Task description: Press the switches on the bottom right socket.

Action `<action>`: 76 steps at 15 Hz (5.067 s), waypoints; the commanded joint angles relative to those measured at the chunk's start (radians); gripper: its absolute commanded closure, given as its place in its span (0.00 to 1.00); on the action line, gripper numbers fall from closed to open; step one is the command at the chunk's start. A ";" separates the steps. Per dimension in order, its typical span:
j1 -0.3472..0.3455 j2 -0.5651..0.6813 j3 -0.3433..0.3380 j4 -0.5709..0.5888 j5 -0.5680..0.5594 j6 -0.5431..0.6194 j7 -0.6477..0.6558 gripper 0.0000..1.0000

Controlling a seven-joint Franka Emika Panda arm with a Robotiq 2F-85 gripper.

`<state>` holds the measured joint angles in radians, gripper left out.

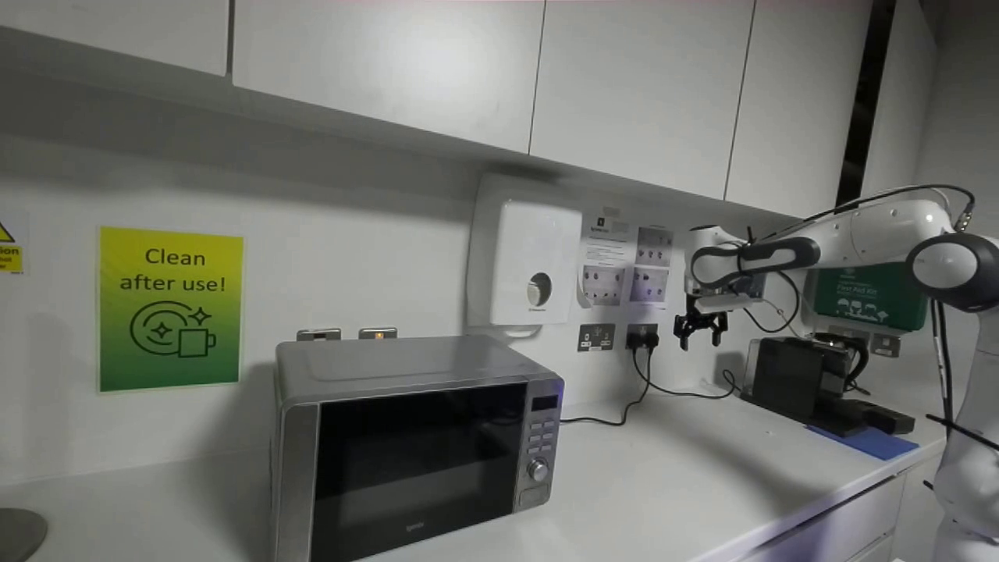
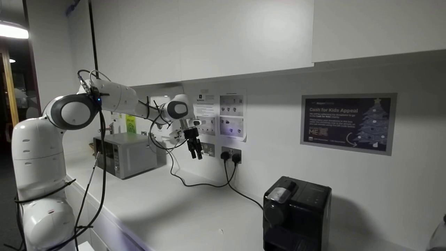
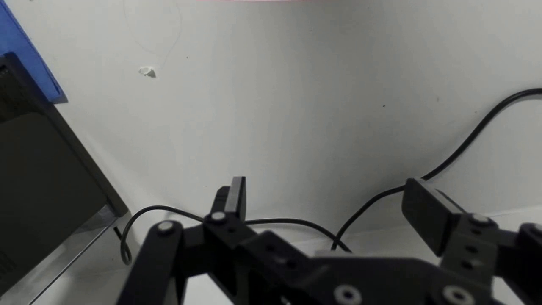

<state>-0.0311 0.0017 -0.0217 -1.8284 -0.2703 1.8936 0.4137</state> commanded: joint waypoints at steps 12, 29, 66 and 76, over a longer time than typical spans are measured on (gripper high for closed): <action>0.005 0.023 -0.011 0.022 -0.003 -0.003 0.002 0.00; -0.015 0.216 -0.081 0.212 0.239 0.204 0.328 0.00; -0.053 0.365 -0.115 0.342 0.444 0.430 0.632 1.00; -0.053 0.385 -0.110 0.344 0.513 0.482 0.663 1.00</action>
<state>-0.0793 0.3754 -0.1393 -1.4903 0.2159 2.3263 1.0590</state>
